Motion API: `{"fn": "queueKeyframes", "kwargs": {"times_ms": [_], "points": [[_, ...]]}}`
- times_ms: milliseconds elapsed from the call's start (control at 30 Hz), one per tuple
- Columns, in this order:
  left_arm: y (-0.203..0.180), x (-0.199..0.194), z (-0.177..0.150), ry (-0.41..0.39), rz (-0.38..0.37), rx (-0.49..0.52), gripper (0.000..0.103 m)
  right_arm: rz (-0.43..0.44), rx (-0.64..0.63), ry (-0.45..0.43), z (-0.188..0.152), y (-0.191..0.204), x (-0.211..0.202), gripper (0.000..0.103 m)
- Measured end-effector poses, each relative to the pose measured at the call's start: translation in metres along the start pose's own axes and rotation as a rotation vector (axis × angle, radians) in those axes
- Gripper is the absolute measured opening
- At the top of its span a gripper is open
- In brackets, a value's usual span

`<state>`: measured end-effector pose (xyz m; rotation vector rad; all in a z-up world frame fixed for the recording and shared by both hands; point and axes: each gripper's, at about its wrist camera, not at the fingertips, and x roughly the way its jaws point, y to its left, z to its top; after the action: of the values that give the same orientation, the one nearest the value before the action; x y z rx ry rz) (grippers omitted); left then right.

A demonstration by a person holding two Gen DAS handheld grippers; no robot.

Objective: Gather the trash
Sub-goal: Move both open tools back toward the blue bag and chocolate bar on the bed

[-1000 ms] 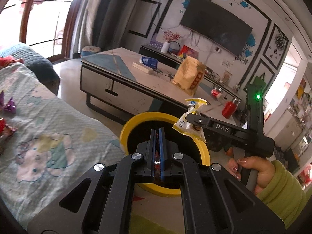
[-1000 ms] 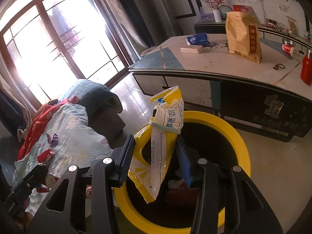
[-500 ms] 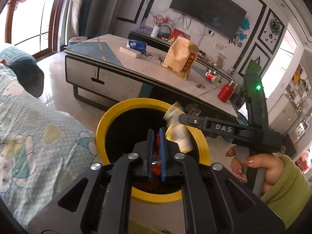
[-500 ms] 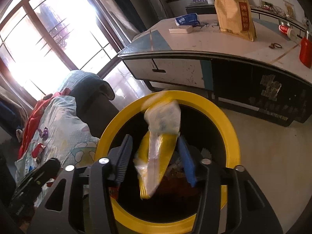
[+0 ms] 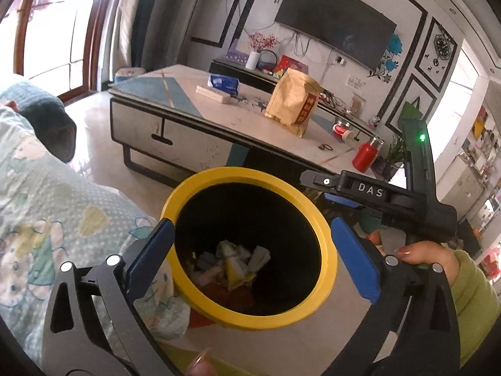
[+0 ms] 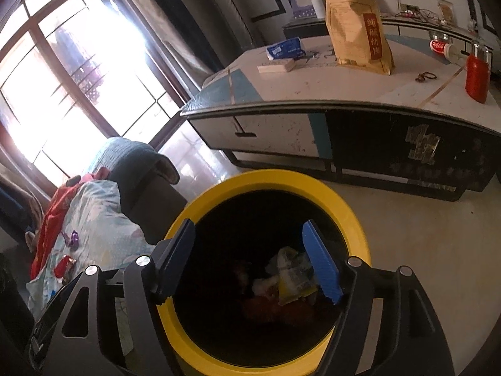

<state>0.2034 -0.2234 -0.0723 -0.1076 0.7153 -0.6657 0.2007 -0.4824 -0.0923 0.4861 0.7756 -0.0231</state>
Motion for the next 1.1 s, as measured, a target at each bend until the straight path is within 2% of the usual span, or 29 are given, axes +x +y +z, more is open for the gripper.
{"fn": "queueKeyframes", "kwargs": {"times_ms": [133, 467, 767, 1100], "points": [[0.004, -0.014, 0.001, -0.032, 0.033, -0.007, 0.092, 0.011, -0.002, -0.031, 0.003, 0.004, -0.009, 0.071], [0.03, -0.068, 0.002, -0.14, 0.206, -0.048, 0.092, 0.066, -0.069, -0.087, 0.004, 0.038, -0.028, 0.072], [0.053, -0.121, -0.003, -0.242, 0.361, -0.059, 0.092, 0.134, -0.194, -0.081, -0.015, 0.095, -0.033, 0.073], [0.078, -0.171, -0.014, -0.313, 0.466, -0.085, 0.092, 0.202, -0.328, -0.068, -0.044, 0.157, -0.036, 0.076]]}}
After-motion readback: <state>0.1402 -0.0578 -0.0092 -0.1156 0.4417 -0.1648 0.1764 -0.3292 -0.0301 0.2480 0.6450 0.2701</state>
